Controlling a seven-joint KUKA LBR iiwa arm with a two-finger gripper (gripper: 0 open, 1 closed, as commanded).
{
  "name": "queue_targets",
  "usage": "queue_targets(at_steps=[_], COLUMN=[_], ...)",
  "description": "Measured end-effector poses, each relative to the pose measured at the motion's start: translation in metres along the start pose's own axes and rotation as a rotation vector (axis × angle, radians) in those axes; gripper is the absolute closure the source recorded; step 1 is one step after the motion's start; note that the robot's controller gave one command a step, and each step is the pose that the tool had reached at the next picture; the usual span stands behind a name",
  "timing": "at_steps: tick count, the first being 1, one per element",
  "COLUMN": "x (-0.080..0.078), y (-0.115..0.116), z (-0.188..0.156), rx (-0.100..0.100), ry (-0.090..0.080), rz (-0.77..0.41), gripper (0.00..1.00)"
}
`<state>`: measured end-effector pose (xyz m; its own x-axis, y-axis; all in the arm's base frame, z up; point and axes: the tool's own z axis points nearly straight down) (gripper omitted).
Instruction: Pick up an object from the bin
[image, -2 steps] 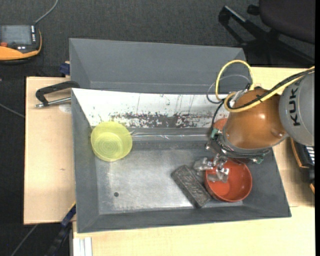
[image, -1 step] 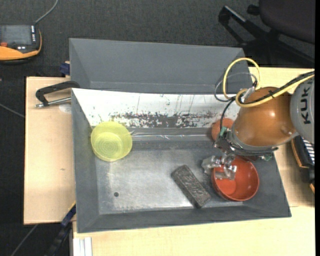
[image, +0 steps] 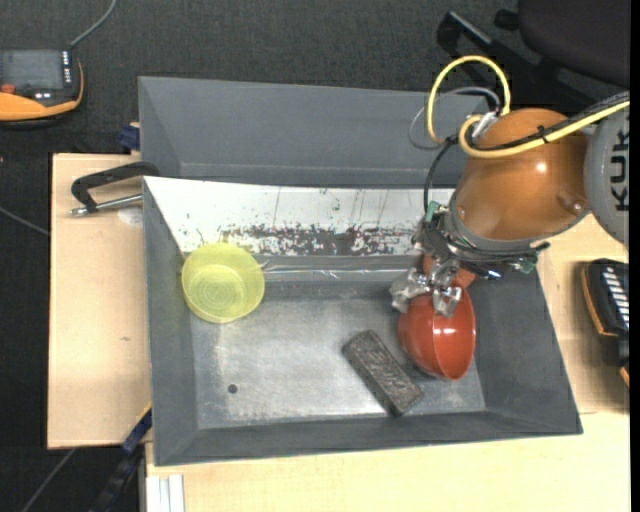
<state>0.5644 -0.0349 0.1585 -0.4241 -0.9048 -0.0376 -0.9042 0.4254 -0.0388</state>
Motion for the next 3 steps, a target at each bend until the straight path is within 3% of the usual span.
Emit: queue_targets(at_steps=[1, 2, 3], x=[0.055, 0.039, 0.012], y=[-0.032, -0.047, -0.039], z=[0.085, -0.028, -0.153], rx=[0.001, 0.013, 0.022], ry=[-0.014, -0.021, -0.028], rz=[-0.243, -0.261, -0.067], gripper=[1.00, 1.00, 1.00])
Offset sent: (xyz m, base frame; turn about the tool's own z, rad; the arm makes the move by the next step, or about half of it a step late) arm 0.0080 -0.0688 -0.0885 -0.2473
